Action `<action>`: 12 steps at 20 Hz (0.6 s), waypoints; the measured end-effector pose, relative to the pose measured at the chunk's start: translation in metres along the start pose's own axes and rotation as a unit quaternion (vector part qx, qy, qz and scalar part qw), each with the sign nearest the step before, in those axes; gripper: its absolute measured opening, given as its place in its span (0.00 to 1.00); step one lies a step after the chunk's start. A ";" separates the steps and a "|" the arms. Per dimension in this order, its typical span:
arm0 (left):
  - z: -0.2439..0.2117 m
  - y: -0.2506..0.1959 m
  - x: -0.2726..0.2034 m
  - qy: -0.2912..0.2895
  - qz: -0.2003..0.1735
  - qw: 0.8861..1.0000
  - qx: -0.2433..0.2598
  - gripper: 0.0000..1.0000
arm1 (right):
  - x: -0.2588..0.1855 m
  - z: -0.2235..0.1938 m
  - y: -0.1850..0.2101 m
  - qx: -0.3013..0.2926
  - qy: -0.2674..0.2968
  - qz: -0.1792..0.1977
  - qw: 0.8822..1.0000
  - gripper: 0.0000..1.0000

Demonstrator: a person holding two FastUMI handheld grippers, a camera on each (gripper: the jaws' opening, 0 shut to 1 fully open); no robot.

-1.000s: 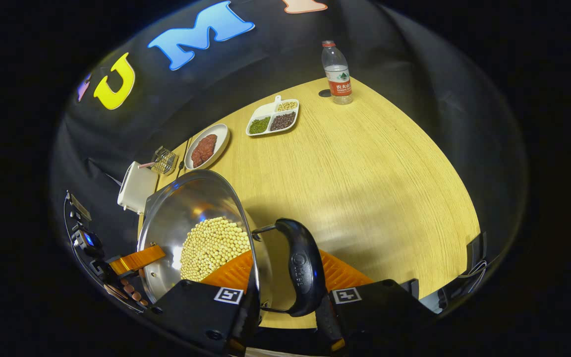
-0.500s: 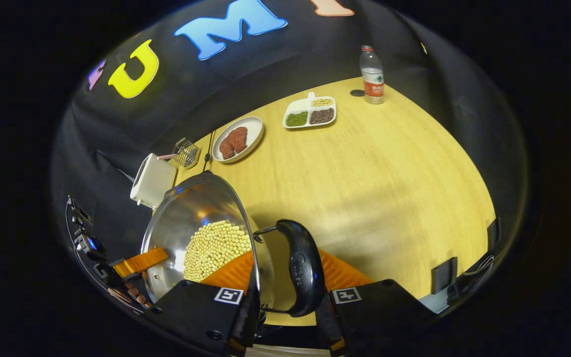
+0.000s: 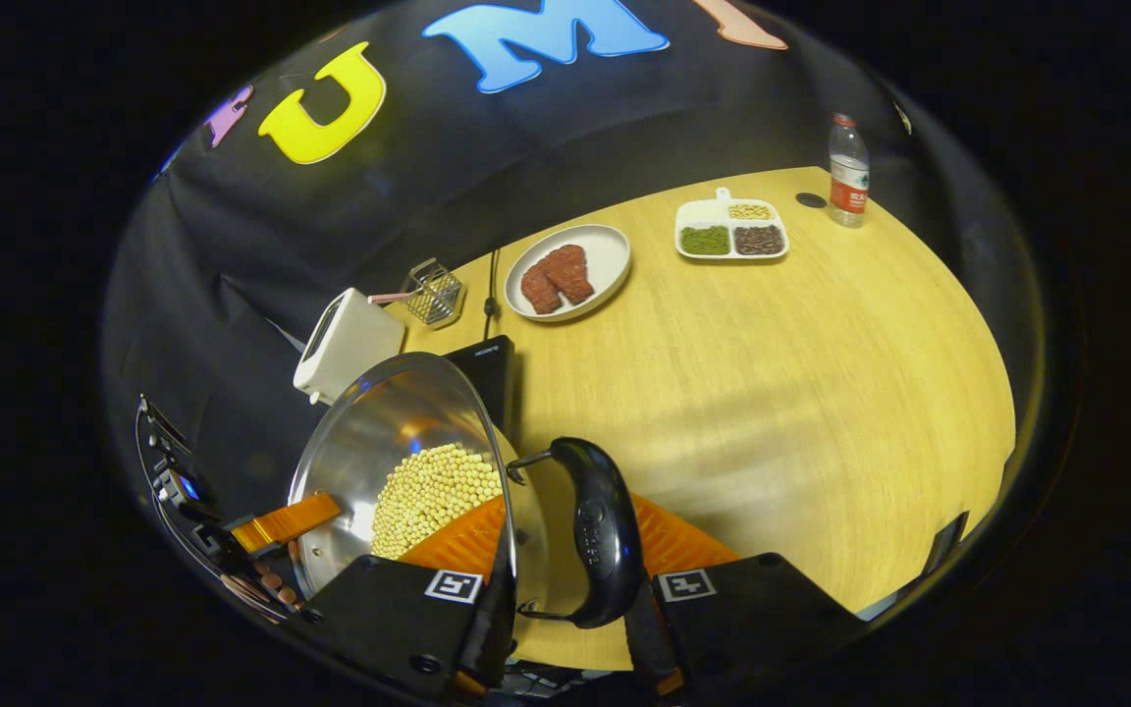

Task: First push the handle of the pot to place it horizontally, then grasp the pot with both hands and set it on the induction cooktop.

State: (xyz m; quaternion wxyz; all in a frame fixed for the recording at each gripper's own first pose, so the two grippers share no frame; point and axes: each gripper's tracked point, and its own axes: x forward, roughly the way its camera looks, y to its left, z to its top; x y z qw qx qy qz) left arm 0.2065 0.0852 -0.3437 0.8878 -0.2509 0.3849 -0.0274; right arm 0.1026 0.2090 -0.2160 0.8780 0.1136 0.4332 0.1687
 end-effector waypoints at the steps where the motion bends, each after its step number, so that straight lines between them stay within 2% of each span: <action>1: 0.004 0.009 -0.001 -0.005 0.003 1.000 -0.006 0.47 | 0.007 0.005 0.008 -0.006 -0.002 0.004 1.000 0.49; 5: 0.023 0.037 0.003 -0.025 0.015 0.999 -0.034 0.47 | 0.030 0.024 0.040 -0.030 -0.012 0.017 0.999 0.46; 6: 0.030 0.043 0.005 -0.028 0.018 0.999 -0.034 0.47 | 0.035 0.028 0.046 -0.036 -0.018 0.021 0.999 0.51; 7: 0.037 0.050 0.007 -0.032 0.020 0.999 -0.033 0.52 | 0.043 0.033 0.052 -0.042 -0.021 0.024 0.999 0.46; 9: 0.050 0.062 0.013 -0.038 0.027 0.998 -0.031 0.43 | 0.061 0.035 0.063 -0.037 -0.016 0.027 0.999 0.46; 10: 0.056 0.068 0.015 -0.040 0.029 0.998 -0.030 0.47 | 0.069 0.038 0.068 -0.035 -0.014 0.028 0.999 0.47; 12: 0.068 0.083 0.025 -0.043 0.032 0.998 -0.027 0.47 | 0.085 0.041 0.075 -0.034 -0.012 0.029 0.999 0.46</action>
